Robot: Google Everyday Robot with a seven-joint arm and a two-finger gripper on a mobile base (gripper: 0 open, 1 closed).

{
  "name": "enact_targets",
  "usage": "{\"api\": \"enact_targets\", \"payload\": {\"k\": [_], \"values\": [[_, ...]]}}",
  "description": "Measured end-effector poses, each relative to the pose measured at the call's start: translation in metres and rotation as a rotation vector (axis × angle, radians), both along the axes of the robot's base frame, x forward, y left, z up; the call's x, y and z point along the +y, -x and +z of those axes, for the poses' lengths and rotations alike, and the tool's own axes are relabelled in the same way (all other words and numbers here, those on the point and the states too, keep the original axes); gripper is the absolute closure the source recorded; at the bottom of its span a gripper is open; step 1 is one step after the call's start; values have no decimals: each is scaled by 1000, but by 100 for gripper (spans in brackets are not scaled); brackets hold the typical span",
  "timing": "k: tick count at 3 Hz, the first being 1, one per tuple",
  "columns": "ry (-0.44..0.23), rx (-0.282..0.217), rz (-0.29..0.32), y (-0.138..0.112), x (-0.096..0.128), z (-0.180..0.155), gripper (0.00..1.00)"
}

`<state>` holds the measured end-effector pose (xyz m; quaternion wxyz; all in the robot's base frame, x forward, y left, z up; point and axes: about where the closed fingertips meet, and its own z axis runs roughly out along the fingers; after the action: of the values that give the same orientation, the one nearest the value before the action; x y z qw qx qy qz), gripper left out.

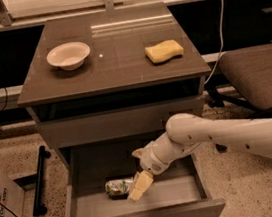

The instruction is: Pick 7up can from middle drawer and place on counter

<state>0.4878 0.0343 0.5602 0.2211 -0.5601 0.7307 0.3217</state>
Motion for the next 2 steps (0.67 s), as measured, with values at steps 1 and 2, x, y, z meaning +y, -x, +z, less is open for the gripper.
{"api": "enact_targets", "payload": {"k": [1, 2], "values": [[21, 9, 18, 4, 17, -37, 0], [21, 21, -1, -8, 30, -67, 0]]}}
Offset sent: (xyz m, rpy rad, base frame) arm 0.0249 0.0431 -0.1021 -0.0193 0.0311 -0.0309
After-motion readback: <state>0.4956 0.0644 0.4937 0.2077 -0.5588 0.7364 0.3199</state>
